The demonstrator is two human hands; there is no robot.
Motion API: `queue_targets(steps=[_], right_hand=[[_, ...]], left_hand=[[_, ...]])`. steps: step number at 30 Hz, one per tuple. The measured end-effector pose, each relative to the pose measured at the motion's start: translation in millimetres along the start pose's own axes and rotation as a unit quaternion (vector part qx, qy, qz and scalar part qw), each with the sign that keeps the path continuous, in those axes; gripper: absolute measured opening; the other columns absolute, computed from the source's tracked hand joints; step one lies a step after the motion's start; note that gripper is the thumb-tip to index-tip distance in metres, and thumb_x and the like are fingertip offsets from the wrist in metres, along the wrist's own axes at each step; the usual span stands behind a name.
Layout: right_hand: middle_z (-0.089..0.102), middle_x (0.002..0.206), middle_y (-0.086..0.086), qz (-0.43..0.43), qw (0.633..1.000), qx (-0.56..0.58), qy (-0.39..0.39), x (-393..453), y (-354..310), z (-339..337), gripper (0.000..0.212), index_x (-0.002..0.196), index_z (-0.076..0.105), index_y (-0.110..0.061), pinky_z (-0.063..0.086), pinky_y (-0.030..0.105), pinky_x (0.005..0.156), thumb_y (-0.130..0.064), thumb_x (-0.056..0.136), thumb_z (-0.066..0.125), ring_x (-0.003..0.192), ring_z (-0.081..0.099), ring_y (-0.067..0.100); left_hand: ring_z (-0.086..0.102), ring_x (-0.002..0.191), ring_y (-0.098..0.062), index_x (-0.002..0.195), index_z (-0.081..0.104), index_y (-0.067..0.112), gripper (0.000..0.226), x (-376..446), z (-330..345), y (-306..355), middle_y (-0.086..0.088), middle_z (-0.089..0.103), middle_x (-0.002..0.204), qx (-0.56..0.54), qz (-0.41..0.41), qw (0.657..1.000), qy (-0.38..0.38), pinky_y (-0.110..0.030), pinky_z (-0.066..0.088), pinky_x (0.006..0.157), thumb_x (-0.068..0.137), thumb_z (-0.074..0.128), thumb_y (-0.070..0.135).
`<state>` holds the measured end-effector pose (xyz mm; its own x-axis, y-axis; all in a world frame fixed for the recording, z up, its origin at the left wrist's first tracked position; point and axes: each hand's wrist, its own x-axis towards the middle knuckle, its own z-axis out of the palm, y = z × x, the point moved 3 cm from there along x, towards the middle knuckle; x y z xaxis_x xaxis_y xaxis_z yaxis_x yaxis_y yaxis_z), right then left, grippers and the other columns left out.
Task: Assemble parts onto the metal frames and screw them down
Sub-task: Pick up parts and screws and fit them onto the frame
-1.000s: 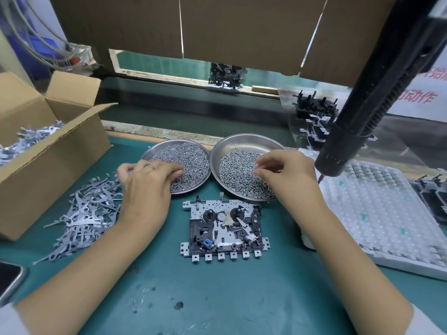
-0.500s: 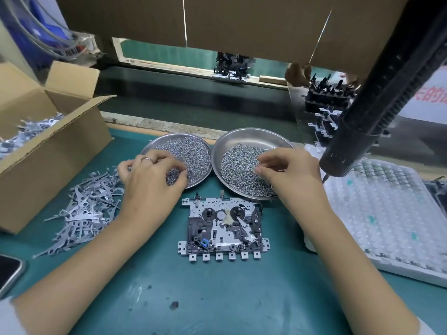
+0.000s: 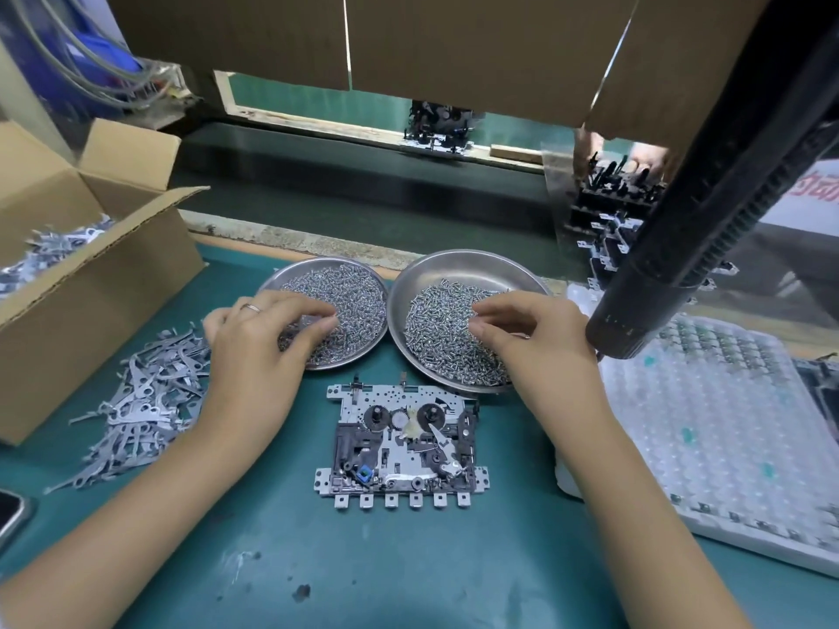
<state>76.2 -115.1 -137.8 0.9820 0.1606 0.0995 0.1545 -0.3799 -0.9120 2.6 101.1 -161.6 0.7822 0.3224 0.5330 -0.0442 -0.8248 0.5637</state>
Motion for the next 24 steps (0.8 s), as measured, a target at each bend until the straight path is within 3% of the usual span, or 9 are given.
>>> queue_targets(steps=[3,10,17,24], right_hand=[[0.067,0.078,0.002,0.003,1.0,0.022,-0.009,-1.5,-2.5,1.7,0.019,0.086,0.068,-0.013,0.049,0.01,0.071,0.004,0.079,0.071,0.069,0.061,0.007],[0.065,0.071,-0.004,0.005,0.999,0.043,-0.014,-2.8,-4.1,1.9,0.024,0.079,0.067,-0.016,0.05,0.01,0.068,0.007,0.077,0.072,0.064,0.06,0.003],[0.065,0.068,-0.011,-0.014,1.0,0.022,-0.014,-5.2,-6.2,4.7,0.028,0.075,0.067,-0.023,0.05,0.009,0.071,0.004,0.076,0.074,0.06,0.059,-0.007],[0.067,0.072,-0.01,-0.018,1.0,0.02,-0.016,-5.6,-5.0,7.2,0.027,0.076,0.068,-0.024,0.051,0.012,0.073,0.002,0.076,0.075,0.067,0.063,0.001]], left_hand=[[0.062,0.078,-0.013,0.087,0.074,0.014,0.007,-4.7,0.1,7.5,0.012,0.066,0.089,-0.023,0.029,0.999,-0.003,-0.056,0.044,0.084,0.08,0.072,0.011],[0.063,0.074,-0.009,0.087,0.074,0.013,0.01,-6.5,1.9,1.0,0.013,0.067,0.085,-0.058,0.003,0.998,-0.004,-0.053,0.046,0.086,0.077,0.076,0.013],[0.057,0.074,-0.007,0.084,0.071,0.019,0.006,-6.8,4.0,-3.2,0.021,0.062,0.08,-0.036,-0.003,0.999,-0.013,-0.047,0.034,0.095,0.081,0.072,0.013],[0.06,0.074,-0.013,0.084,0.068,0.02,0.005,-5.5,7.2,-4.8,0.016,0.063,0.077,-0.022,-0.005,1.0,-0.012,-0.033,0.024,0.094,0.084,0.07,0.015]])
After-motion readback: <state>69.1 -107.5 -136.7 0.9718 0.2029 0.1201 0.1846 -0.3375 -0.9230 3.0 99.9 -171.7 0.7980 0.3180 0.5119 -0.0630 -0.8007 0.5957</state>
